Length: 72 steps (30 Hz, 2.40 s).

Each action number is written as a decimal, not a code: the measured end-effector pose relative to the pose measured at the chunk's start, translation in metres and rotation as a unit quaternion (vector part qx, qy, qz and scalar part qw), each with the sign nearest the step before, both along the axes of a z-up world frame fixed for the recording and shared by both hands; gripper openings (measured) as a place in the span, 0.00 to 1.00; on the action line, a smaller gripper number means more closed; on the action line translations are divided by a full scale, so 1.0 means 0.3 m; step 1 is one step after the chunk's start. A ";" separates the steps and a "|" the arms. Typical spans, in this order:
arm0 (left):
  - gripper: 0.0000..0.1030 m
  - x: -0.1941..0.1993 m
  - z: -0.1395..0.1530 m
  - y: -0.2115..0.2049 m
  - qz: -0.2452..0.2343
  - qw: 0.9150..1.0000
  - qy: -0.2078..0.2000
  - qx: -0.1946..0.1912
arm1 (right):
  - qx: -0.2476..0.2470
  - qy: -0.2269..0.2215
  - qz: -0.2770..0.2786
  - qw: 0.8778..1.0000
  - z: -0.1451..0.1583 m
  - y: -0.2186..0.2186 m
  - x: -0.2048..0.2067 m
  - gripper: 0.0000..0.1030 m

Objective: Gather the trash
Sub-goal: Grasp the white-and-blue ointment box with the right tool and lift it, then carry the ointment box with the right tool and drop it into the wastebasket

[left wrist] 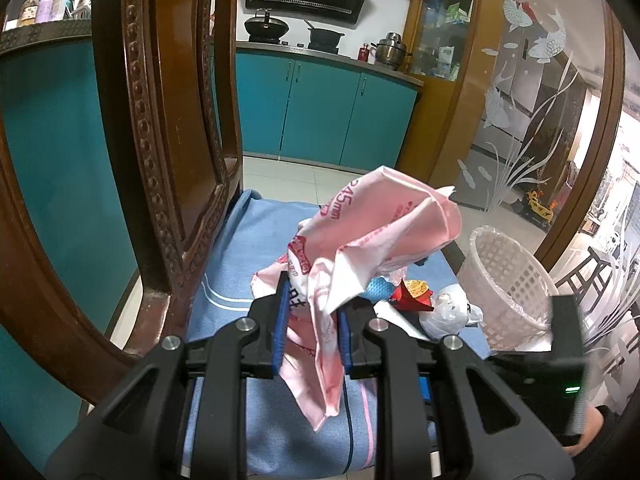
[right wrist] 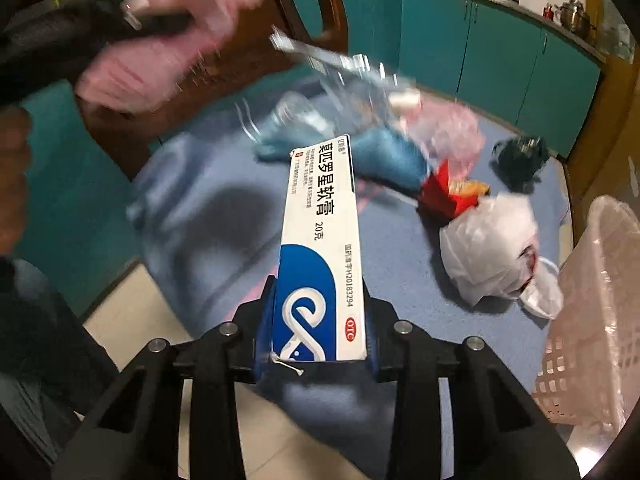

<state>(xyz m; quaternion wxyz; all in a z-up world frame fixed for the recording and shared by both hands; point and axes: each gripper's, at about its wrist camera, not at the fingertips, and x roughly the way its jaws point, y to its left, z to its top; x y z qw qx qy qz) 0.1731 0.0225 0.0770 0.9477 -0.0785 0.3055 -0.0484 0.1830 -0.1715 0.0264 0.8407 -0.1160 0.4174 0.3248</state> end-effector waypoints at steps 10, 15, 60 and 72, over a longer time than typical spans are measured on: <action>0.21 0.007 -0.015 -0.031 0.005 1.000 0.007 0.010 | 0.082 -0.119 -0.148 0.978 0.199 -0.164 -0.035 0.36; 0.21 0.015 -0.027 -0.067 -0.003 1.000 0.013 0.021 | 0.058 -0.112 -0.179 0.976 0.152 -0.165 0.005 0.36; 0.21 0.038 -0.053 -0.068 -0.004 0.999 0.032 0.016 | 0.020 -0.144 -0.448 0.882 0.138 -0.681 0.187 0.87; 0.21 0.047 -0.079 -0.105 -0.015 0.998 0.041 0.034 | 0.144 -0.313 -0.400 0.849 0.345 -0.503 -0.146 0.97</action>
